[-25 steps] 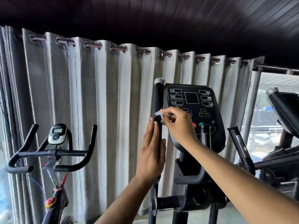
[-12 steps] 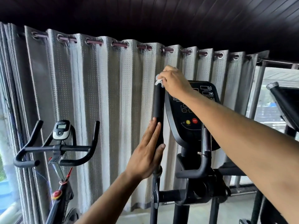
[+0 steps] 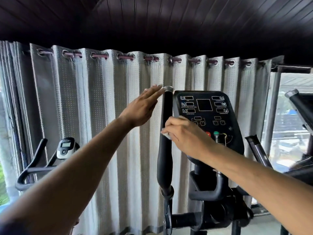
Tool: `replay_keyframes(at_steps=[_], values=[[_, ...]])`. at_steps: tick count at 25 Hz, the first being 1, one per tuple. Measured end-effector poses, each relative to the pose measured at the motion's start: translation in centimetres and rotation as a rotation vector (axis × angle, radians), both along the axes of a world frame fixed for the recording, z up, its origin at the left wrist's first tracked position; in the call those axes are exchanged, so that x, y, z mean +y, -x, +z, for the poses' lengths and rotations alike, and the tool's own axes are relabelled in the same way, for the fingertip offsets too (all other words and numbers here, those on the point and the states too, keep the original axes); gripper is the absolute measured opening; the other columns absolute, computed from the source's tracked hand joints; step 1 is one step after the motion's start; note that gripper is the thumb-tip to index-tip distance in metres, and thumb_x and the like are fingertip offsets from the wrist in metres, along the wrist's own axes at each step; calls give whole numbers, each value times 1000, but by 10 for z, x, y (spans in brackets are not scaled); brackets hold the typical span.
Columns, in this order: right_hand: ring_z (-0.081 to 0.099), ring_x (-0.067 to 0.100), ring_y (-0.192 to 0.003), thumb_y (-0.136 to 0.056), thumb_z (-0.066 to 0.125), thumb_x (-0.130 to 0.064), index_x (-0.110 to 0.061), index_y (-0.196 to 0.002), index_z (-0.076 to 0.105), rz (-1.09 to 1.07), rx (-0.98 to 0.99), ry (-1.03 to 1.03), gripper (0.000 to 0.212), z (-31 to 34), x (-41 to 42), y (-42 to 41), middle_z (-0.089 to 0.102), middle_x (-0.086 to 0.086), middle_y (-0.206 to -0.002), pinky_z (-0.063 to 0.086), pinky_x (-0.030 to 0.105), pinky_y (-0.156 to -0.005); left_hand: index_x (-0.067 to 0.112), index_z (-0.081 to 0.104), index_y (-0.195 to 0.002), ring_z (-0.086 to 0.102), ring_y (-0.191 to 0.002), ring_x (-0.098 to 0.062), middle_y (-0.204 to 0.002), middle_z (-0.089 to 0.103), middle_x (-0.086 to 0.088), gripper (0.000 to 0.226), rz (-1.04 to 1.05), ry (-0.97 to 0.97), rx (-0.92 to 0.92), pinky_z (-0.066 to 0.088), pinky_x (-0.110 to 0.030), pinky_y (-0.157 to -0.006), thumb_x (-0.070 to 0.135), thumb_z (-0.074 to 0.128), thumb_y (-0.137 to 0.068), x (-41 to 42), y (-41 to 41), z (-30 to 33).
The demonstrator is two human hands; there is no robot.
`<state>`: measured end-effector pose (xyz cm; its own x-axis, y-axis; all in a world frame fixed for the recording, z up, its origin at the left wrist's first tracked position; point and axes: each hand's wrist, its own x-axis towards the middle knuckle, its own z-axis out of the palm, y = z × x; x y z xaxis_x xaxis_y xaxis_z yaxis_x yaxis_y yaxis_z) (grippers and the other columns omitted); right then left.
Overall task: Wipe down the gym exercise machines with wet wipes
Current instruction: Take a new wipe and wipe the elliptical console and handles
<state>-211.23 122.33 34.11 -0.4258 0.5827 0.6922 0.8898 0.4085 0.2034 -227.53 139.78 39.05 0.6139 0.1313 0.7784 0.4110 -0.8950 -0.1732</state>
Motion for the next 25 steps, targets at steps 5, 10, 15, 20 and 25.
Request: replay_keyframes(at_steps=[5, 10, 15, 20, 25], values=[[60, 11, -98, -96, 66, -1, -12, -113, 76, 36, 13, 127, 23, -15, -19, -2, 64, -6, -105, 53, 24, -90, 36, 19, -164, 15, -159, -20, -174, 10, 7, 56, 67, -75, 189, 40, -59, -117, 16, 29, -112, 29, -22, 35], [60, 10, -94, -93, 70, -4, -16, -111, 77, -48, 23, 48, 22, 16, -22, -2, 67, -9, -101, 53, 27, -85, 34, 27, -163, 22, -157, -16, -172, 19, 7, 53, -61, -47, 195, 33, -50, -122, 49, 27, -112, 50, -28, 53], [58, 20, -92, -84, 76, 5, -14, -105, 77, -266, -178, -170, 28, 74, 24, 16, 70, -2, -96, 58, 36, -74, 33, 43, -156, 39, -150, -21, -160, 46, -2, 54, -221, 54, 247, 35, -55, -121, 56, 27, -109, 71, -39, 78], [50, 23, -103, -89, 52, 9, -13, -103, 72, -571, -391, -29, 33, 80, 57, 41, 60, -1, -102, 54, 33, -86, 22, 53, -150, 59, -133, -27, -148, 59, -7, 51, -377, 44, 267, 44, -44, -113, 47, 34, -110, 81, -47, 84], [50, 19, -103, -94, 47, 5, -17, -114, 66, -680, -373, 242, 35, 60, 31, 82, 55, -3, -117, 25, 18, -82, 19, 54, -149, 65, -121, -25, -133, 69, -8, 48, -533, 148, 47, 50, -38, -103, 42, 35, -111, 81, -60, 55]])
